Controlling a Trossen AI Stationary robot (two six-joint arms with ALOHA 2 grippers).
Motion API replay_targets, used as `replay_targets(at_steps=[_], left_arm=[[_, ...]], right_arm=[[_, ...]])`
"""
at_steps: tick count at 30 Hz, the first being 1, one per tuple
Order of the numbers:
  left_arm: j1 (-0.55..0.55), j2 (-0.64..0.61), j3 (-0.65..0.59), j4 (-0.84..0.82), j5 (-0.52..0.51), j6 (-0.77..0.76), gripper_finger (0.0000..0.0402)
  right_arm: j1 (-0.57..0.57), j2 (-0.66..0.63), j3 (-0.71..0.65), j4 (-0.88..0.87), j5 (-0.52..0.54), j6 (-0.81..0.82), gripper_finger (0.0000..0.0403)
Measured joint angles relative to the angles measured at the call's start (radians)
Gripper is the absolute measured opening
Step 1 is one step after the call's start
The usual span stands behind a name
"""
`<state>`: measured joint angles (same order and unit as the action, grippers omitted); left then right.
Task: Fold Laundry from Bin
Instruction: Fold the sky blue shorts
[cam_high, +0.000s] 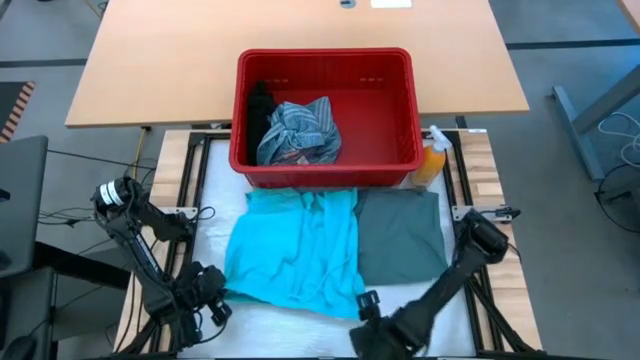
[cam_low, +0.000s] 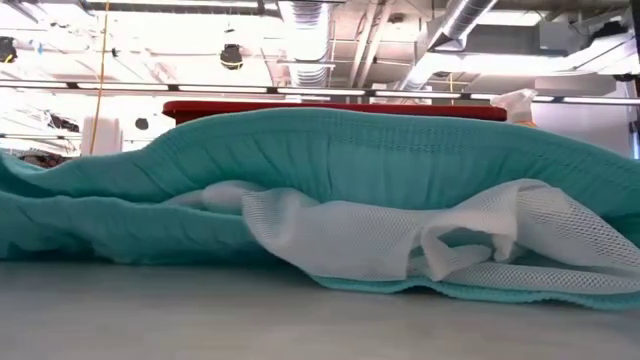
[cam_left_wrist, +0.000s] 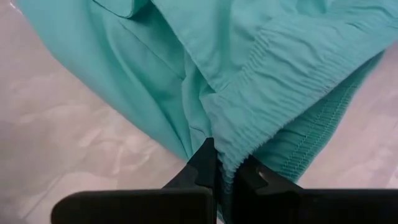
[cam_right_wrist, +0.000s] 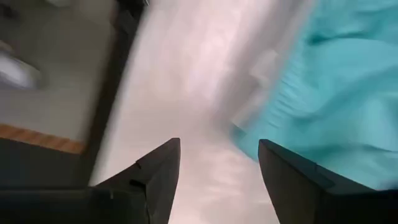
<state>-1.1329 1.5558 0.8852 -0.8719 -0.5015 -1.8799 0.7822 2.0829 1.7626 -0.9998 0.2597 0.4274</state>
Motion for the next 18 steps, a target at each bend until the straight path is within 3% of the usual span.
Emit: replay_targets(at_steps=[2, 9, 18], left_arm=[[-0.003, 0.0, 0.0, 0.0, 0.011, 0.007, 0.0], [0.001, 0.0, 0.0, 0.002, 0.027, -0.013, 0.0], [0.014, 0.0, 0.0, 0.003, 0.052, -0.051, 0.0]], right_arm=[[0.022, 0.0, 0.0, -0.051, 0.071, -0.054, 0.0245], [0.012, 0.0, -0.058, -0.077, 0.127, -0.212, 0.0245], [-0.04, 0.0, -0.202, 0.151, 0.138, -0.524, 0.0244]])
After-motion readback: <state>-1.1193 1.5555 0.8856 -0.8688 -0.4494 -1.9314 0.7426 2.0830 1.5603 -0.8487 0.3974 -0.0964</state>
